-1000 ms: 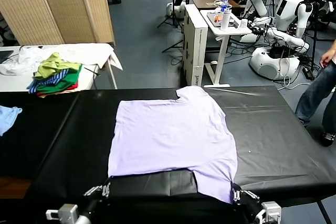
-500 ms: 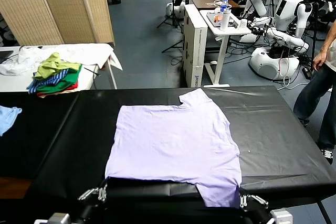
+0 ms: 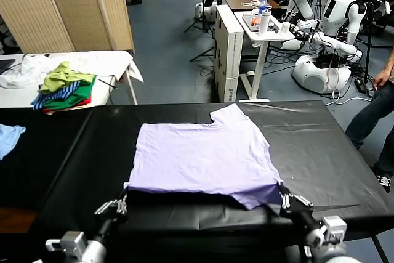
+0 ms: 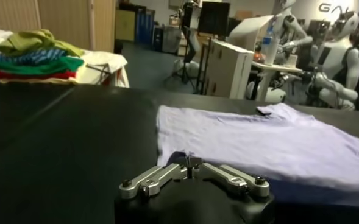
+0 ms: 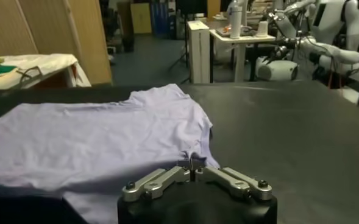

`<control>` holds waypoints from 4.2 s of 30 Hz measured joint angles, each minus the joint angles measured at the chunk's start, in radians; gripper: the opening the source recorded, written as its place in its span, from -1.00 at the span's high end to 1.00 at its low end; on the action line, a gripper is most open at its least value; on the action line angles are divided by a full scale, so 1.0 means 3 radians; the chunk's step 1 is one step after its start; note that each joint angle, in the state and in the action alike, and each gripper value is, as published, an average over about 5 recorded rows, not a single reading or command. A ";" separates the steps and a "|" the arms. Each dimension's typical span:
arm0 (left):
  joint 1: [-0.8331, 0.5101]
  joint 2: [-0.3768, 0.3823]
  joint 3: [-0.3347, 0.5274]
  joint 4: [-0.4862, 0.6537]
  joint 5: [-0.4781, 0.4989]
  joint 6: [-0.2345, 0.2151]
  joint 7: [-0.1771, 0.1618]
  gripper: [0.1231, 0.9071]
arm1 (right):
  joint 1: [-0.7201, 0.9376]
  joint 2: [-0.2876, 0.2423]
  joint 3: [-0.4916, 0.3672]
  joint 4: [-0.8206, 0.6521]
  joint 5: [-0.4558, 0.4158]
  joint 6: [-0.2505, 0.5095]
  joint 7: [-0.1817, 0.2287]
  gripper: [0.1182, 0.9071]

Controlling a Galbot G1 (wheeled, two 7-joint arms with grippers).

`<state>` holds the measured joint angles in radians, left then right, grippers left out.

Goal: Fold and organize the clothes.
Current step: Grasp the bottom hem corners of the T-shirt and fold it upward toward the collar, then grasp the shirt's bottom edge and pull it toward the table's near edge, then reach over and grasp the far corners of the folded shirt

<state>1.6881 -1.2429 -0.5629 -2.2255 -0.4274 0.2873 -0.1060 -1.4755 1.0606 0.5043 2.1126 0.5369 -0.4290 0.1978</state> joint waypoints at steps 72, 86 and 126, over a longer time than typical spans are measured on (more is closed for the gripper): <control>-0.0390 0.0309 0.0094 0.0599 0.0016 0.0188 0.0046 0.74 | -0.0136 -0.0203 -0.0147 -0.0055 -0.0258 -0.0270 -0.0235 0.90; -0.0048 0.0451 -0.0040 0.0320 0.0097 0.0296 -0.0040 0.94 | -0.0616 -0.0367 0.0158 0.0380 -0.0107 -0.0634 -0.0250 0.94; 0.0631 0.0711 -0.0773 -0.0449 -0.0631 0.0892 -0.0375 -1.00 | -0.0489 -0.0627 0.0575 0.0865 0.0599 -0.0784 -0.0080 -1.00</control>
<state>1.8775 -1.0296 -0.7948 -2.3603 -0.6168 0.5549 -0.2185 -1.6222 0.8725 0.6769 2.3721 0.7166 -0.6642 0.1738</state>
